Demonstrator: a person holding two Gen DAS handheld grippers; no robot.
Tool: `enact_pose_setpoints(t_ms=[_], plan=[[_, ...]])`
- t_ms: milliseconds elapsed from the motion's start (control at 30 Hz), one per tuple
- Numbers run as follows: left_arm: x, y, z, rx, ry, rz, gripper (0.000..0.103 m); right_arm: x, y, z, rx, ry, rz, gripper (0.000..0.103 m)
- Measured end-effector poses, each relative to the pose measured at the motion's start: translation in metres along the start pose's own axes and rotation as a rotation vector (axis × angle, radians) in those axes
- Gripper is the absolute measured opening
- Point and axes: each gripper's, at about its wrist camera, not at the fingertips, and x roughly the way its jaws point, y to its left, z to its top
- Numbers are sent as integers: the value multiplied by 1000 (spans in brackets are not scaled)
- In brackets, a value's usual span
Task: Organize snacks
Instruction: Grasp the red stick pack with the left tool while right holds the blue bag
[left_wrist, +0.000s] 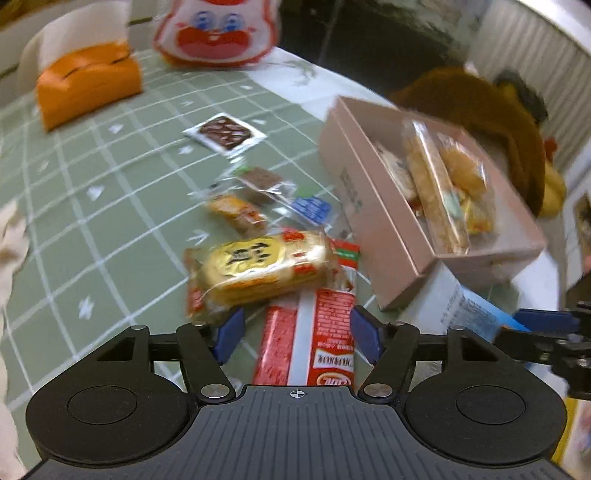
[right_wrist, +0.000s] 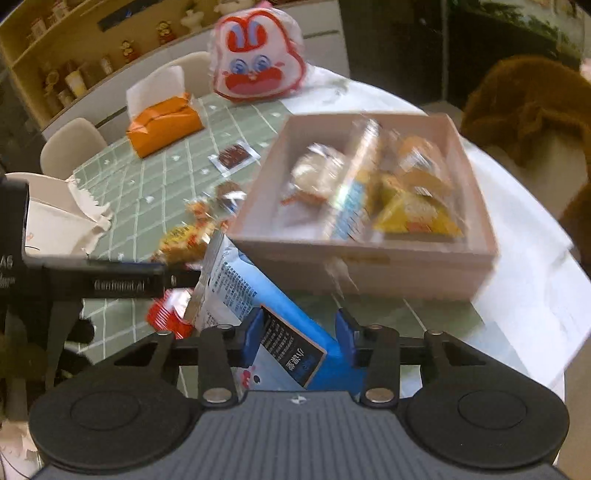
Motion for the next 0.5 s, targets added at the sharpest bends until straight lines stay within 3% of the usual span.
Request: enact_pose_setpoints(t_ms=[67,200,333,433,500], plan=[[9,-9,2,69,1,48,76,-2,-12,-10,27,24,-28,39],[18,-16,6,98,5,84,85,-2,-25,-31,46,65,-58,39],[22,-22,2,151,11,106,88,-3,-29,-48,76,71,-50,40],[18,-19,-1,149,4,100,80,-5,-26,-52,91,67,-47,44],[11,-17,-4,149,-4,79,58,-4,-25,-52,92,70,-50,47]])
